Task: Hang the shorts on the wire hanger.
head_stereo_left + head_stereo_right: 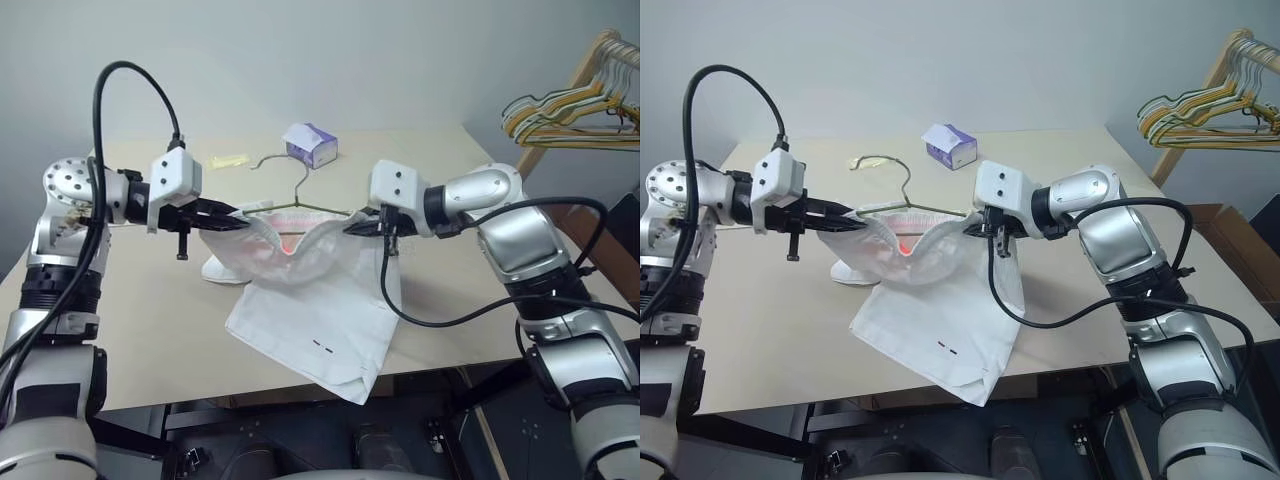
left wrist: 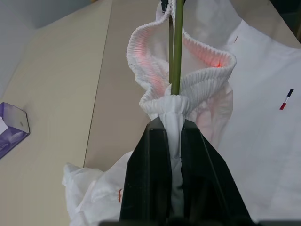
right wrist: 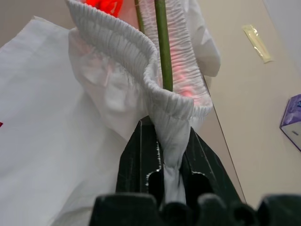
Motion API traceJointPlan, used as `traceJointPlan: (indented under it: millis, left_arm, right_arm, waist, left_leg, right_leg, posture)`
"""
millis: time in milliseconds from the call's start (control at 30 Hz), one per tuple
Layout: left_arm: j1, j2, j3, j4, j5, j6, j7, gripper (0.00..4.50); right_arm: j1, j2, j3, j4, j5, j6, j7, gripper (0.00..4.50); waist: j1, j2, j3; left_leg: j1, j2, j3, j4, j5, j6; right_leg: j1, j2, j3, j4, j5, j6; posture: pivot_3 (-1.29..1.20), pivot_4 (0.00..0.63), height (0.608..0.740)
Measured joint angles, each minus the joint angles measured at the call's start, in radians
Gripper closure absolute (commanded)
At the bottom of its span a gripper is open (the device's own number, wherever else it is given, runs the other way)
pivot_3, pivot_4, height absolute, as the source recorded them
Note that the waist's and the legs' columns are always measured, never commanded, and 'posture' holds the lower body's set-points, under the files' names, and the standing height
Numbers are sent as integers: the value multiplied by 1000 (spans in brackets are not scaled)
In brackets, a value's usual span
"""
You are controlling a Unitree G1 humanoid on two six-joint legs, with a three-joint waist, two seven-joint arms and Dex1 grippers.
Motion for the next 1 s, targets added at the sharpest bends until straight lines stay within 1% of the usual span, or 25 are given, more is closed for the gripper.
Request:
traceJointPlan:
  millis: [33, 167, 300, 400, 433, 567, 667, 867, 933, 967, 1000]
  left_arm:
    - [0, -3, 2, 4, 0, -7, 3, 3790]
    - [-1, -31, 23, 65, -8, -55, 29, 2561]
    - [-18, -58, 41, 132, -6, -87, 88, 1195]
    - [-40, -59, 73, 150, -9, -106, 128, 202]
    - [-45, -59, 85, 152, -10, -109, 142, 0]
    - [-65, -67, 148, 172, -13, -109, 260, 0]
    - [-57, -85, 201, 148, -59, -64, 316, 0]
    - [98, -127, 261, -93, -266, 118, 275, 0]
    - [146, -144, 279, -188, -332, 184, 287, 0]
    - [158, -147, 279, -219, -349, 200, 292, 0]
    - [174, -153, 281, -263, -369, 220, 303, 0]
  right_arm:
    - [0, 0, 0, 0, -3, 0, 0, 4475]
    - [14, 0, 0, 0, -11, 6, -11, 4475]
    - [27, 0, -3, -12, -15, 37, -33, 4475]
    - [54, -2, -17, -41, -8, 77, -50, 4475]
    - [63, -4, -24, -47, -3, 89, -56, 4475]
    - [111, -33, -93, -112, 27, 206, -96, 4475]
    - [134, -44, -181, -182, 64, 392, -162, 4475]
    - [154, -111, -308, -314, 102, 776, -305, 4475]
    - [156, -111, -347, -342, 103, 928, -370, 4475]
    - [156, -107, -363, -347, 102, 973, -394, 4475]
    - [156, -85, -400, -357, 95, 1048, -439, 4475]
  waist:
    - [0, 0, 0]
    - [1, 0, 0]
    - [0, 0, 0]
    - [0, 0, 0]
    - [-1, 0, 0]
    - [0, 0, 0]
    - [2, 0, 0]
    - [-2, 0, 0]
    - [-4, 0, 0]
    - [-5, 0, 0]
    - [-8, 0, 0]
  left_leg:
    - [0, 0, 0, 0, 0, 0]
    - [0, 0, 0, 0, 0, 0]
    - [0, 0, 0, 0, 0, 0]
    - [-1, 0, 0, 0, 0, 0]
    - [-1, 0, 0, 0, 0, 0]
    - [-1, 0, 0, 1, 0, 0]
    - [-1, 0, -1, 2, 0, 0]
    - [-2, 1, 0, 4, 0, 0]
    - [-2, 1, -1, 6, -1, 1]
    - [-2, 1, -1, 6, -1, 1]
    - [-2, 1, -1, 6, -1, 1]
  right_leg:
    - [0, 0, 0, 0, 0, 0]
    - [0, 0, 0, 0, 0, 0]
    - [0, 0, 0, 0, 0, 0]
    - [0, 0, 0, 0, 0, 0]
    - [0, 0, 0, 0, 0, 0]
    - [0, 0, 0, 0, 0, 0]
    - [0, -1, -1, 1, 0, 0]
    - [0, -1, -1, 1, 0, 0]
    - [0, 0, -1, 1, 0, 0]
    - [0, 0, -1, 1, 0, 0]
    - [1, 0, 0, 1, 0, 0]
  posture:
    - [-59, 0, 740]
    - [-65, 0, 740]
    - [-75, 0, 740]
    - [-78, 0, 740]
    - [-83, 0, 740]
    - [-91, 0, 740]
    - [-107, 0, 740]
    - [-140, 0, 740]
    - [-146, 0, 740]
    - [-155, 0, 740]
    - [-160, 0, 740]
